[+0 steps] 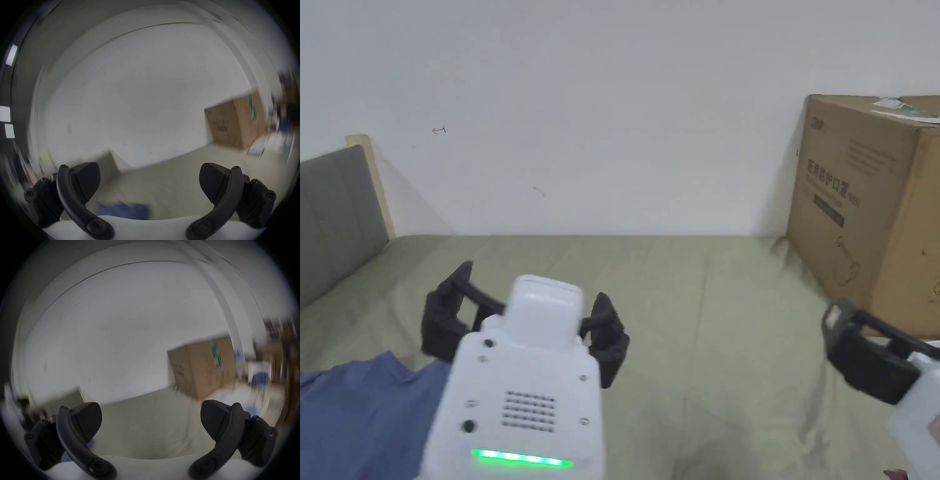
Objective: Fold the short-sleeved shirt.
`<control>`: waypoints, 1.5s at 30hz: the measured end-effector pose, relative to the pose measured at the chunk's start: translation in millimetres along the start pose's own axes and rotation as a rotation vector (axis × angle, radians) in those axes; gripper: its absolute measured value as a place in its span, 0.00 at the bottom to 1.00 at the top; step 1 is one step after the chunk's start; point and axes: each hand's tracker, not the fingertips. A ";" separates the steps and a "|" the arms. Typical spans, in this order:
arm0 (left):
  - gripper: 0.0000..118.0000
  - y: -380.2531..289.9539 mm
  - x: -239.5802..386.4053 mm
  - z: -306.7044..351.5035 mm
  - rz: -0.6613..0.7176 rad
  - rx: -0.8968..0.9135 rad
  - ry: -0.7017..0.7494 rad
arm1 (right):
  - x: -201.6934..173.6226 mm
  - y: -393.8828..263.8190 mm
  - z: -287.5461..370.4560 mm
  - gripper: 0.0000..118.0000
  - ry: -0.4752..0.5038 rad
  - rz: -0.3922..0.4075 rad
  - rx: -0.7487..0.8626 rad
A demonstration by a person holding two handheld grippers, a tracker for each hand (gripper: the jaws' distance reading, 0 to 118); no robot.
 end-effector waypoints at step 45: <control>1.00 -45.4 -25.0 -3.6 0.446 -0.101 -0.071 | -7.6 -17.5 5.3 1.00 0.052 0.490 0.047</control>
